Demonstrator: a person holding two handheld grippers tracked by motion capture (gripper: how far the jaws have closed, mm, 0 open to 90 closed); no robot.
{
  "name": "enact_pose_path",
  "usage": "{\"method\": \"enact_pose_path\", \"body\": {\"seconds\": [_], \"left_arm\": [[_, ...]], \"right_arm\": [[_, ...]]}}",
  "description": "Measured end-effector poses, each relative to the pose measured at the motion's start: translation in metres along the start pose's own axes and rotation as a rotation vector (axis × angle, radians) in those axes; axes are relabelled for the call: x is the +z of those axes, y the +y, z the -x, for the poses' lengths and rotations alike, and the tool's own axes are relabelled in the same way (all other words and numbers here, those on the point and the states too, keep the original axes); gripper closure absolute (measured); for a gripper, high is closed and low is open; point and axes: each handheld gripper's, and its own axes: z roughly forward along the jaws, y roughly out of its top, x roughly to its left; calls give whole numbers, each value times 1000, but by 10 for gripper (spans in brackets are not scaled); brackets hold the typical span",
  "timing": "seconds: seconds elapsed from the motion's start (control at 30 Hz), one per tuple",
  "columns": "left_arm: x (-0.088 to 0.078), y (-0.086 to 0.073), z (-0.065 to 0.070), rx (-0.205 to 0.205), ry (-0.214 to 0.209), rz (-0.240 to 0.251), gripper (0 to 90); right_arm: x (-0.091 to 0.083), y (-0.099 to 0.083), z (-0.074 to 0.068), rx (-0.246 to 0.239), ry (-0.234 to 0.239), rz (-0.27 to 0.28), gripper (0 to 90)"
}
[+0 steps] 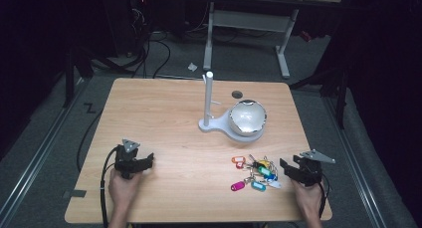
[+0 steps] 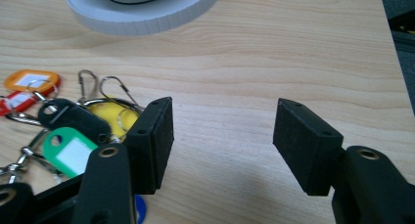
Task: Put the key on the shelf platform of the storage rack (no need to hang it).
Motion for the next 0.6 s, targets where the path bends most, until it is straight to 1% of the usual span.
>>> {"method": "enact_pose_path", "body": {"seconds": [0.1, 0.2, 0.23, 0.33, 0.37, 0.6], "left_arm": [[0, 0, 0, 0, 0, 1, 233], [0, 0, 0, -1, 0, 1, 233], [0, 0, 0, 0, 0, 0, 233], [0, 0, 0, -1, 0, 1, 233], [0, 0, 0, -1, 0, 1, 233], [0, 0, 0, -1, 0, 1, 233]], "right_arm": [[-4, 2, -6, -17, 12, 16, 410], [-5, 3, -9, -24, 19, 24, 411], [-7, 4, -12, -32, 25, 29, 413], [-9, 4, -15, -34, 33, 31, 416], [-10, 5, -19, -45, 45, 32, 417], [-13, 3, -29, -70, 68, 37, 424]]}}
